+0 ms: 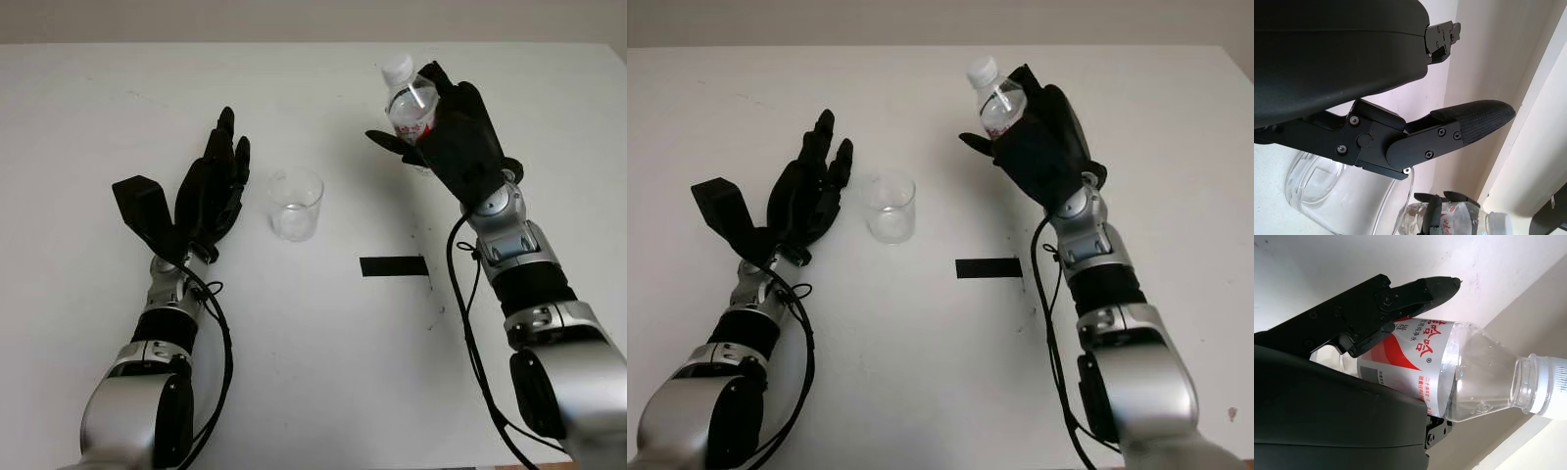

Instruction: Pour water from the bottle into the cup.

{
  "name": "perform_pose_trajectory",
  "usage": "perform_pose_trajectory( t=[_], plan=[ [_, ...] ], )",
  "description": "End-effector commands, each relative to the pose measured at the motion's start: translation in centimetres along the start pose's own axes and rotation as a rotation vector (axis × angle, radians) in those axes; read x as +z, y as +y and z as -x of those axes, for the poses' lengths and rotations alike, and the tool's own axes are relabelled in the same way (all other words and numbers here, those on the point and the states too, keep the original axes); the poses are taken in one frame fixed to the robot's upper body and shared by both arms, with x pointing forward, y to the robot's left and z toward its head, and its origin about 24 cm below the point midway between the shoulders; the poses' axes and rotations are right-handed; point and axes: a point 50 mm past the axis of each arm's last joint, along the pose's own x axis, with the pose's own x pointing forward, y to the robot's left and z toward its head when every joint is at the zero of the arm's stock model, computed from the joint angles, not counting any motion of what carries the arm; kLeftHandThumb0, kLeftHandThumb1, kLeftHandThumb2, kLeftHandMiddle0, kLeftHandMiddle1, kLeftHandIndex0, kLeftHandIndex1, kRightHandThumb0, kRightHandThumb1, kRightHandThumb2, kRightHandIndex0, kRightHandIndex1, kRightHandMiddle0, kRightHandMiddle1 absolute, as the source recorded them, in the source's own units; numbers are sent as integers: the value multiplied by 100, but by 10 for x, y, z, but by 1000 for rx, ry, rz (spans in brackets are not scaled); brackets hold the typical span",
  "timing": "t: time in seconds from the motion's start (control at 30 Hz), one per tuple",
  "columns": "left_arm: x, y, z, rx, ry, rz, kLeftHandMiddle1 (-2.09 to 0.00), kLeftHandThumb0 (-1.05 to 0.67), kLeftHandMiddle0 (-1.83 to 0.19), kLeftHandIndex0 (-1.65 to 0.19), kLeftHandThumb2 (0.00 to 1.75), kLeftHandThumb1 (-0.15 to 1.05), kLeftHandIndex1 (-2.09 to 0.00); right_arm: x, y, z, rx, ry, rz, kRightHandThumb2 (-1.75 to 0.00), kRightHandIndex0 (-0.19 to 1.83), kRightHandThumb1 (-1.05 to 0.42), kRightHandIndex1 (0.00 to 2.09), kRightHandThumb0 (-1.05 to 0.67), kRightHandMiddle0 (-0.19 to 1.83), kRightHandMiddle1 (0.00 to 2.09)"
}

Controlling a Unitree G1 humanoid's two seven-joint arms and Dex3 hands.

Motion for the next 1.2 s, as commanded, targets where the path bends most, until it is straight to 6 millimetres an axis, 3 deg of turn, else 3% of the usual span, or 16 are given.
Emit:
perform_pose_trajectory(
  t=[0.0, 0.17, 0.33, 0.53, 1.0, 1.17],
  plan=[
    [-12, 3, 9, 20, 33, 13, 0, -87, 19, 19, 72, 105, 0, 16, -8, -8, -19, -71, 64, -37, 109, -105, 209, -43, 77, 209],
    [-13, 2, 9, 26, 33, 12, 0, -87, 19, 19, 72, 105, 0, 31, -2, -12, -40, -178, 207, -34, 114, -105, 209, -43, 78, 209],
    [-13, 2, 9, 35, 33, 12, 0, -87, 19, 19, 72, 105, 0, 43, 4, -12, -93, -301, 344, -33, 139, -105, 209, -48, 104, 209],
    [-13, 3, 10, 39, 33, 18, 0, -86, 19, 19, 72, 105, 0, 52, 11, -10, -133, -432, 469, -32, 149, -105, 209, -50, 115, 209],
    [-14, 2, 12, 57, 36, 13, 0, -85, 19, 19, 76, 105, 0, 54, 12, -6, -130, -556, 577, -31, 143, -105, 209, -49, 106, 209],
    [-14, 0, 11, 55, 41, -3, 0, -84, 19, 19, 78, 105, 0, 56, 7, -6, -112, -621, 710, -31, 134, -105, 209, -48, 96, 209]
  ],
)
